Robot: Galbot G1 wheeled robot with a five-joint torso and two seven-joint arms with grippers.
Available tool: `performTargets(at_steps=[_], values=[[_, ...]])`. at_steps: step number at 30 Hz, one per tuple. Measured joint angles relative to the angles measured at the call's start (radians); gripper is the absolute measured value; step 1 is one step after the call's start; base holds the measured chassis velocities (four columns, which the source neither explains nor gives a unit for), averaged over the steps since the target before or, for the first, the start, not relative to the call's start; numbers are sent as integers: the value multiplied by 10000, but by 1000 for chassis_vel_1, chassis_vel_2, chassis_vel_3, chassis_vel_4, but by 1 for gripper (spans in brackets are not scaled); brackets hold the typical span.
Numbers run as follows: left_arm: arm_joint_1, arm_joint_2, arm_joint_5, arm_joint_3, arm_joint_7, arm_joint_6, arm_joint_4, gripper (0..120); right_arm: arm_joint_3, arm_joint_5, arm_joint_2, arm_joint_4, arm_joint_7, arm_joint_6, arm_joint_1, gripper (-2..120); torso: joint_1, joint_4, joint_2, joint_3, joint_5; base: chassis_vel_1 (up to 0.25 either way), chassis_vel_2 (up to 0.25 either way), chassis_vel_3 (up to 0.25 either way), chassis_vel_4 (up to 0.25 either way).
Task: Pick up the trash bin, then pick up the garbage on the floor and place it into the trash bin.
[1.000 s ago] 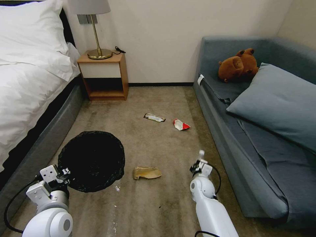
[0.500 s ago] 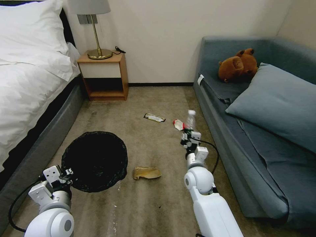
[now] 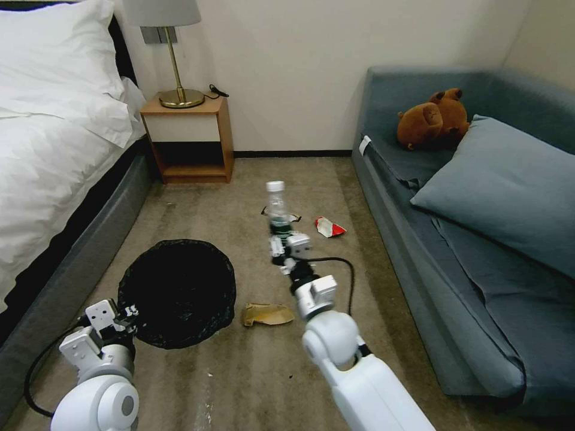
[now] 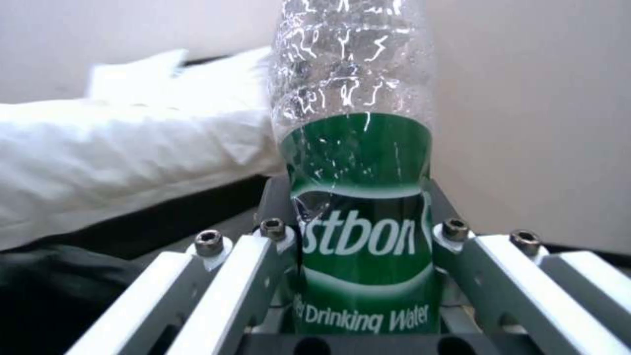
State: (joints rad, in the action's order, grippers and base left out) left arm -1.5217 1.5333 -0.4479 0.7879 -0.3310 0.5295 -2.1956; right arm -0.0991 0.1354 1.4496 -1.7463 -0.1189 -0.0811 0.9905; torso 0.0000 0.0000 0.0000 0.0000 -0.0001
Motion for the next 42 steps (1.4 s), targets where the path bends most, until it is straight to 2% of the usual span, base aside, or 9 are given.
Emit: performTargets(at_steps=[11, 18, 26, 38, 42], values=[[550, 137, 52, -83, 12, 152, 647, 1, -1509, 54, 207, 635, 343, -337, -709, 22, 0, 0, 0, 1, 0, 0, 0, 0, 0], [728, 266, 169, -211, 11, 165, 889, 1, -2113, -119, 804, 2019, 424, -721, -1104, 22, 0, 1, 0, 0, -1, 0, 0, 0, 0], [749, 386, 214, -301, 22, 165, 914, 1, -2341, -315, 1063, 2807, 434, -1060, -1195, 22, 0, 0, 0, 0, 0, 0, 0, 0, 0], [682, 504, 280, -387, 49, 129, 880, 1, -2307, -596, 1146, 3108, 432, -1211, -930, 22, 0, 0, 0, 0, 1, 0, 0, 0, 0], [636, 500, 280, -375, 53, 106, 883, 1, -2287, -630, 1093, 3052, 456, -1142, -808, 36, 0, 0, 0, 0, 1, 0, 0, 0, 0]])
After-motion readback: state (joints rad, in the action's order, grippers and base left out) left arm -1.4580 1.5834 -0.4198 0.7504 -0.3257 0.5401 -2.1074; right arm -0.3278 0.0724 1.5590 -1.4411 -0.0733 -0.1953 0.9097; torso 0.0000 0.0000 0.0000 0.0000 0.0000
